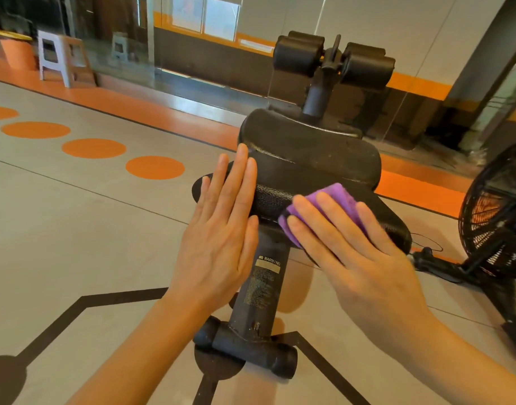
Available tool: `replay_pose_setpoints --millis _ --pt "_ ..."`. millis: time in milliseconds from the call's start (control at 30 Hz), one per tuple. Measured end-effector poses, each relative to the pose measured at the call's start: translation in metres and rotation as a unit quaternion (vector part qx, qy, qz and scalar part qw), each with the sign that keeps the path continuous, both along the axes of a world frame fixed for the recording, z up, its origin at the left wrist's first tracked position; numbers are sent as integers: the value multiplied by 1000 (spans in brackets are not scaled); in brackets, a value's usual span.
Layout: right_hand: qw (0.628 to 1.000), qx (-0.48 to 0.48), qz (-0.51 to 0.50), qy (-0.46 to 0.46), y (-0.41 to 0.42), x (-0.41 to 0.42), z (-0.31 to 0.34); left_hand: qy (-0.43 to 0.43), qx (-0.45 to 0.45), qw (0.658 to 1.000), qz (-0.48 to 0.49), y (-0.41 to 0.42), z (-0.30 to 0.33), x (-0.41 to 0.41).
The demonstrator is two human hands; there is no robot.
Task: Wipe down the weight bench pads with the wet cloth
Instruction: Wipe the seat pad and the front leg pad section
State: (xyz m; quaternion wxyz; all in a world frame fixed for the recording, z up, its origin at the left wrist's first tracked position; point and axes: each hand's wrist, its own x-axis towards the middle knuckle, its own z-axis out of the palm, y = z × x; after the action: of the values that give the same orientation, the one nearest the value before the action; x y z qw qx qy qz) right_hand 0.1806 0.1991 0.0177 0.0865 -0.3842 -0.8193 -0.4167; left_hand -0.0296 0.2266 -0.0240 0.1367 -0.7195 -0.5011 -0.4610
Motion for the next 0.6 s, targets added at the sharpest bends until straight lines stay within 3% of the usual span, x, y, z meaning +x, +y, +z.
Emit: replay_pose_setpoints --millis 133,333,500,600 --pt "999 -2 -46 7 -22 50 -6 2 -2 1000 -2 -4 2 0" --pt "999 8 44 17 6 -37 9 -3 -8 1000 -16 -3 2 1" --pt "999 -2 -38 -11 -20 54 -3 -5 -20 1000 -7 -7 4 2" --pt "999 24 -13 19 -15 34 -1 -3 -19 1000 0 -8 5 3"
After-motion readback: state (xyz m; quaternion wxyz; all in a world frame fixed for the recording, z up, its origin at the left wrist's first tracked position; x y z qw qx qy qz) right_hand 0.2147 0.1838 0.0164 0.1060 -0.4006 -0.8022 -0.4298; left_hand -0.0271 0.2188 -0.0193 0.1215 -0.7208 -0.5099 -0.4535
